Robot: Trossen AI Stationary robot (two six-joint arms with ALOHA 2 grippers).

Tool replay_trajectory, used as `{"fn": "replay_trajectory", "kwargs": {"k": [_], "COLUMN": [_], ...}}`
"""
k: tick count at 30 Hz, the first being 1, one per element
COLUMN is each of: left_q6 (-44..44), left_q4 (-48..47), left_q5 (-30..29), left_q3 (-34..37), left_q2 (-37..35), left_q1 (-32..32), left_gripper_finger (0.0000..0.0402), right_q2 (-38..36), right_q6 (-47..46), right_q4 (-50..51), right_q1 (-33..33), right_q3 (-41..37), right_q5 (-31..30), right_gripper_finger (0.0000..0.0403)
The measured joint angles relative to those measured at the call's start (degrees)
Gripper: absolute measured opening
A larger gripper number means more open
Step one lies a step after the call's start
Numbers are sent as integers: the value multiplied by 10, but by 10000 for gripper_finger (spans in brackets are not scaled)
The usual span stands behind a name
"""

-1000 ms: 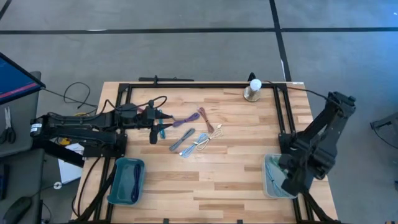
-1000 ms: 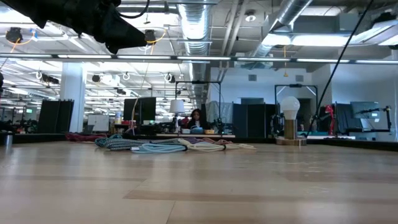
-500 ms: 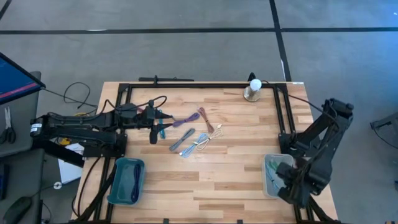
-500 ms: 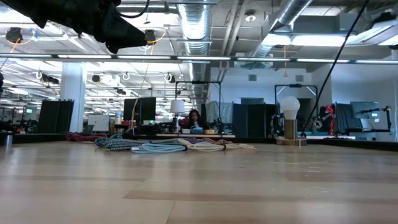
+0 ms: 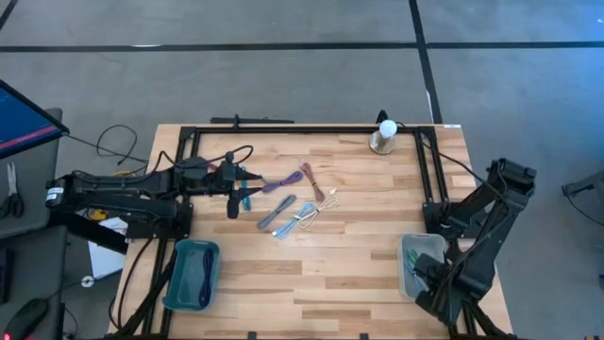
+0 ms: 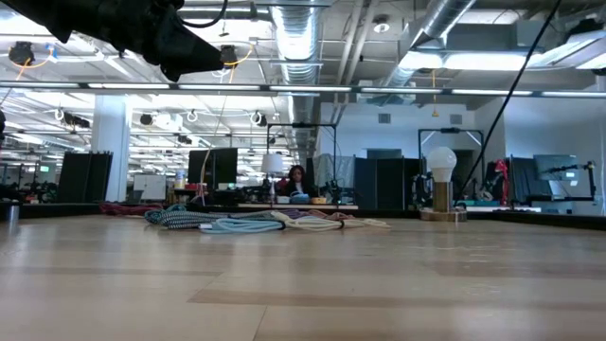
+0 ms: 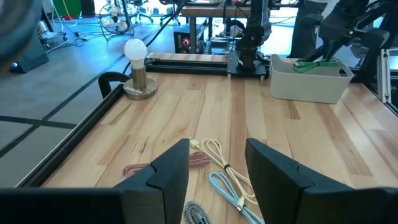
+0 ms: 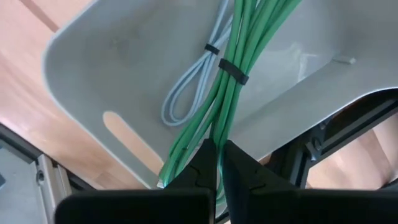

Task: Pick & Place USB Port
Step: Put the green USB cable into the gray bin, then put the pink patterned USB cable into the blue bin

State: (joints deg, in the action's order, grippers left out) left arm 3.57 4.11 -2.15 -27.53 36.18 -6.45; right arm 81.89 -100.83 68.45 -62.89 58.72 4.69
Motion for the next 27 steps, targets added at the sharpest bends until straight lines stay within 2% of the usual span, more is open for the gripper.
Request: {"fn": "replay_trajectory", "kwargs": {"k": [5,13,20,27], "left_q6": [0,0,0,0], "left_q4": [0,-1,-1,-1], "left_q5": [0,0,0,0], "left_q3": [0,0,0,0], "left_q2": [0,0,0,0], "left_q1": [0,0,0,0], "left_gripper_finger": [158,158,158,158], "right_q2": [-1,-1,-1,-2], "right_q6": [-17,-45,14,131], "right_q4": [11,48,51,51], "right_q1": [0,0,20,95], "right_q3": [0,0,0,0], "right_q5": [0,30,29,28], "right_gripper_finger": [16,99,137,134]}}
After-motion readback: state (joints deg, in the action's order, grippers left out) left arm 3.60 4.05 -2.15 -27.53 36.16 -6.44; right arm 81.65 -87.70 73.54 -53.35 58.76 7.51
